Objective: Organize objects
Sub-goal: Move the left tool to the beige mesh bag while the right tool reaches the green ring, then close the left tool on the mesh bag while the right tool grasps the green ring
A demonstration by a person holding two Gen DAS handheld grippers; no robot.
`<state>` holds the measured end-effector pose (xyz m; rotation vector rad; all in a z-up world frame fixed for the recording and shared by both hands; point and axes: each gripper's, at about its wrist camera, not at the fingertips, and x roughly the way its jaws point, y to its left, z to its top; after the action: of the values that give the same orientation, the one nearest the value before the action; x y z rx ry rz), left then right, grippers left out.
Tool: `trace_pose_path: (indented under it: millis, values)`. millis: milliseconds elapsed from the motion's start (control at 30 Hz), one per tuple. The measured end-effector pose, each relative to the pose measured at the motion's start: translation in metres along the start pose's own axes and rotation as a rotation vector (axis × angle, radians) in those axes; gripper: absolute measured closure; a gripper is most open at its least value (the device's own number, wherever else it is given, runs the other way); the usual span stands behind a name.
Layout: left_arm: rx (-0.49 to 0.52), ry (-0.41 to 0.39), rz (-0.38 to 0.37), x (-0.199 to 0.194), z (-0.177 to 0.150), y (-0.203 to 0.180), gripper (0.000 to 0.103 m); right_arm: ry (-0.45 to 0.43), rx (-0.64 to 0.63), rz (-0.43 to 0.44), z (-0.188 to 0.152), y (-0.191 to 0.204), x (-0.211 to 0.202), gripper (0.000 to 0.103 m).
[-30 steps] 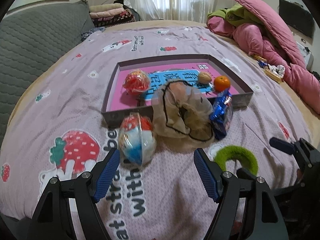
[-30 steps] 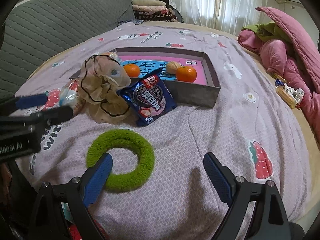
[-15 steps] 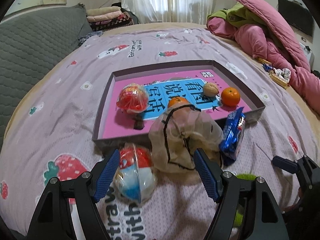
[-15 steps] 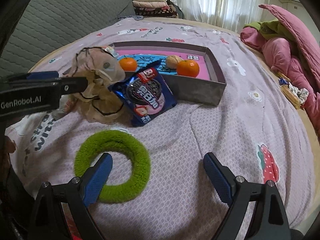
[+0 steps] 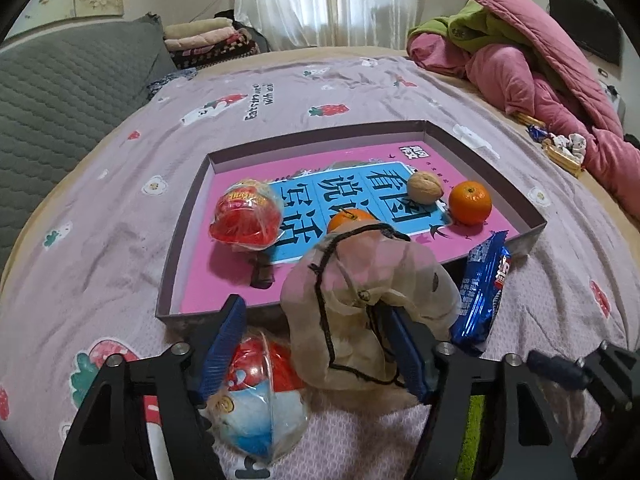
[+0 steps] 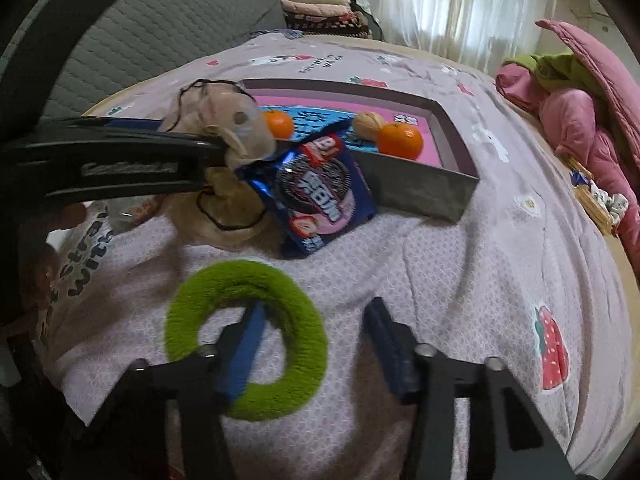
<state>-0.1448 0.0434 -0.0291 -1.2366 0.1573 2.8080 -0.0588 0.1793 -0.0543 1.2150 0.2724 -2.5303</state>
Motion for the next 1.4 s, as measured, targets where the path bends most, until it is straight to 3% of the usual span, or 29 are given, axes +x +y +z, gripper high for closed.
trace_pose_path:
  millis: [133,200,333,1000,1400]
  values:
    - [-0.011,-0.019,-0.016,-0.001,0.003,0.004,0.052,-0.015,-0.011,0.015,-0.001,0.003,-0.001,0.075]
    - [-0.032,-0.027,-0.035,-0.002,0.004,0.008,0.070,-0.020,-0.007,0.022,0.000,0.002,-0.001,0.079]
    - [-0.073,-0.025,-0.079,-0.005,0.003,0.017,0.083,-0.030,0.014,0.032,0.000,-0.002,-0.003,0.085]
    - [-0.128,-0.110,-0.071,-0.061,0.000,0.036,0.084,-0.184,0.057,0.050,0.017,-0.008,-0.044,0.088]
    - [-0.128,-0.182,-0.050,-0.108,0.009,0.038,0.084,-0.340,0.038,0.039,0.049,-0.006,-0.094,0.088]
